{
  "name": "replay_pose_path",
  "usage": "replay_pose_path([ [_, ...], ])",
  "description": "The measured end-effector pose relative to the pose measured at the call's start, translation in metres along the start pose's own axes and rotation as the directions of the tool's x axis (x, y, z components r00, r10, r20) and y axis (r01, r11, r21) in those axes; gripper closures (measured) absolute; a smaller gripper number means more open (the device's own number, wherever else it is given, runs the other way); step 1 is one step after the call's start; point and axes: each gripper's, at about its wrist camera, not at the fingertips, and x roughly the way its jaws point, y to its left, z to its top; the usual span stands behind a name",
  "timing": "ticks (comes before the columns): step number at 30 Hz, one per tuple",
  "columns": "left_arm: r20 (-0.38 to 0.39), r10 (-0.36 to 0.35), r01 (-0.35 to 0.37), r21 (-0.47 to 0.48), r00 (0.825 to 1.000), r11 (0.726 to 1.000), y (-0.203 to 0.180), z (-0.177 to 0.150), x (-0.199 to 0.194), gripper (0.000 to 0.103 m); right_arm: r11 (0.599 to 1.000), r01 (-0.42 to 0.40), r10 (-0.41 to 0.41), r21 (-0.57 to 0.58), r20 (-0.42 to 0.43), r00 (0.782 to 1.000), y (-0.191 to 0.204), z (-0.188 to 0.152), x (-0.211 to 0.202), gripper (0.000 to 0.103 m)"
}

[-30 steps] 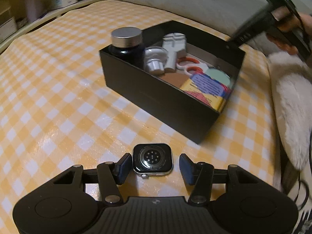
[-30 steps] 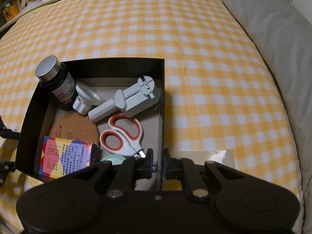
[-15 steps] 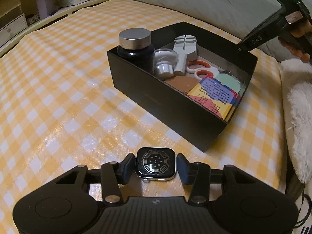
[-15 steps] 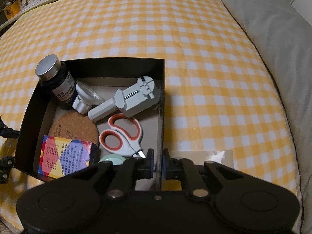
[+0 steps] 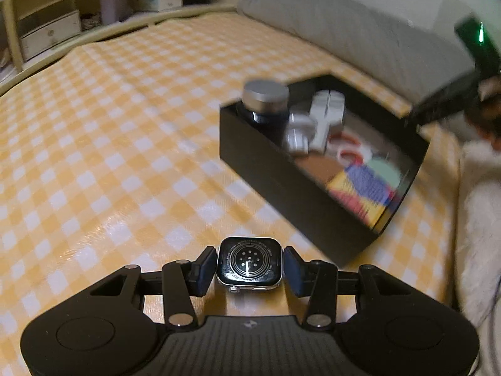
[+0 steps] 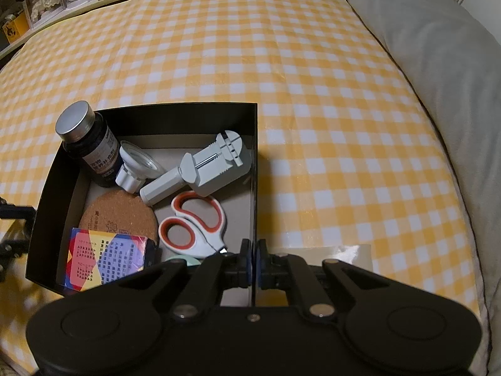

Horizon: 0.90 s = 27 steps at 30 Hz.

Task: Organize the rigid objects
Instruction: 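Lower the smartwatch into the black box and open the left tool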

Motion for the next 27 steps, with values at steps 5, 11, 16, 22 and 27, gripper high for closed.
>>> replay_pose_path([
  [5,0.086,-0.035,0.041,-0.062,0.996,0.997,-0.002,0.012,-0.027,0.055,1.0,0.002,-0.002,-0.002,0.0,1.0,0.0,0.0,0.0,0.1],
  [11,0.172,-0.092,0.102,-0.054,0.981,0.993,-0.033,0.039,-0.046,0.055,1.0,0.0,0.0,-0.001,0.0,1.0,0.0,0.0,0.0,0.1],
  [16,0.184,-0.117,0.127,-0.045,0.976,0.991,-0.064,0.062,-0.033,0.055,1.0,-0.001,0.001,-0.001,0.0,1.0,0.0,0.0,0.0,0.1],
  [22,0.205,-0.134,0.127,0.044,0.97,0.991,-0.099,0.079,-0.003,0.055,1.0,-0.003,0.003,0.0,0.0,1.0,0.0,0.0,0.0,0.099],
  [27,0.23,-0.135,0.117,0.089,0.964,0.989,-0.116,0.084,0.024,0.055,1.0,-0.006,0.006,0.005,0.0,1.0,0.0,0.0,-0.002,0.1],
])
